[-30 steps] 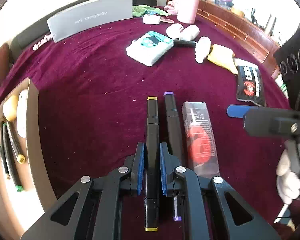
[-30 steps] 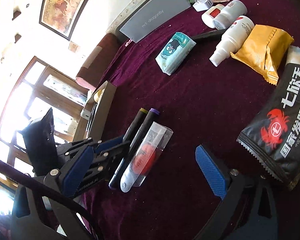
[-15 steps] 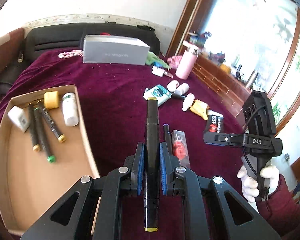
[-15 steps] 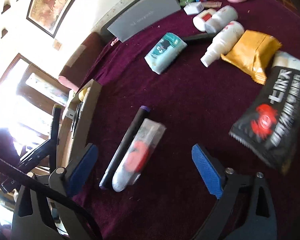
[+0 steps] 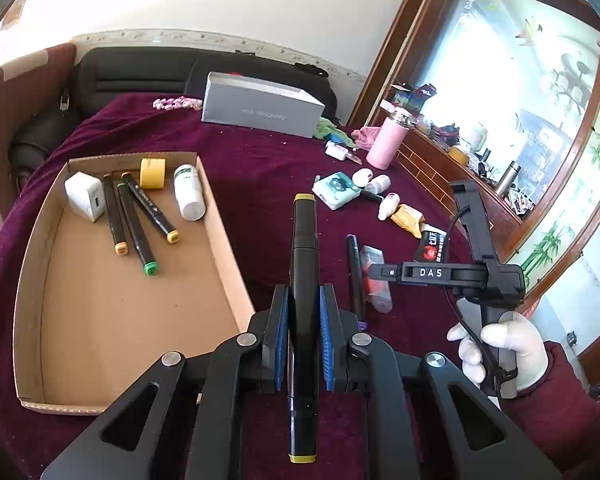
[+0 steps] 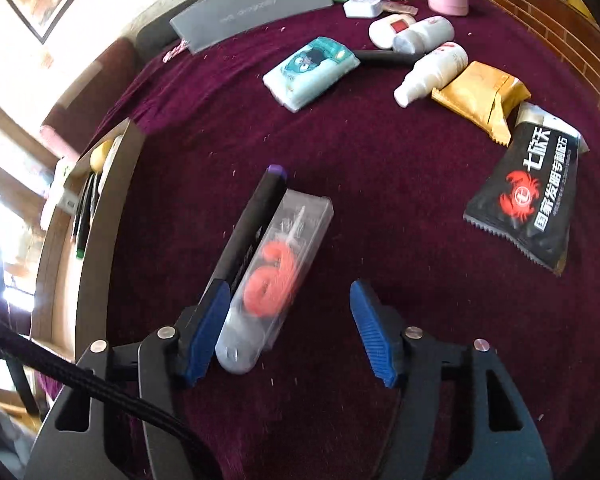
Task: Organize objects
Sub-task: 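Grasp a yellow-capped black marker with the left gripper while the right gripper grasps the clear earplug box, then carry marker and earplug box into the tray and release both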
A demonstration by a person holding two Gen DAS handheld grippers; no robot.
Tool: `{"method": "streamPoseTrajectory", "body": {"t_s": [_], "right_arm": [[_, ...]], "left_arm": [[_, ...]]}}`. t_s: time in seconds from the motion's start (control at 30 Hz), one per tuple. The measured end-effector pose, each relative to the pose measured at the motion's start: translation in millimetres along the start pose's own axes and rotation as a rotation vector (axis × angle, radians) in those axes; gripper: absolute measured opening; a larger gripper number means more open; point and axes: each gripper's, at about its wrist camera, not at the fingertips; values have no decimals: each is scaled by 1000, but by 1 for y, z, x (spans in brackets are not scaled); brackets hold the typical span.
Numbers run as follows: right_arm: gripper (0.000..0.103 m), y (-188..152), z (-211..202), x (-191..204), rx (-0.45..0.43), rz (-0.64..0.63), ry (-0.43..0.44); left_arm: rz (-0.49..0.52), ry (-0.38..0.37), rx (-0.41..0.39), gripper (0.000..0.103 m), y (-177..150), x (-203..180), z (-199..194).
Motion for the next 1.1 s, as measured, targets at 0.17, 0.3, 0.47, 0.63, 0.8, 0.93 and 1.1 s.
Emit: {"method": "streamPoseTrajectory", "body": {"t_s": [0.17, 0.3, 0.47, 0.63, 0.8, 0.93, 1.1], "right_arm": [[58, 8, 7, 14, -17, -38, -112], [49, -7, 18, 43, -71, -201, -297], [25, -15, 9, 40, -77, -223, -217], [25, -12, -10, 32, -65, -164, -96], [26, -2, -40, 49, -84, -152, 39], [26, 3, -39, 84, -29, -192, 137], [26, -6, -10, 144, 83, -264, 238]], "left_arm": [[-17, 12, -7, 11, -4, 15, 5], [-46, 23, -2, 11, -8, 31, 7], [-69, 49, 0, 11, -13, 49, 3], [-107, 75, -12, 11, -16, 69, -3], [-151, 130, -1, 12, -19, 95, -9], [-181, 188, 52, 12, -24, 118, -7], [-195, 241, 115, 12, -19, 146, 2]]}}
Point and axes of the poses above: each gripper's, at about its wrist camera, not at the fingertips, and z roughly the way its jaws point, x to its left, y to its top, and after that the axes turned 14 degrees about z, right-handed
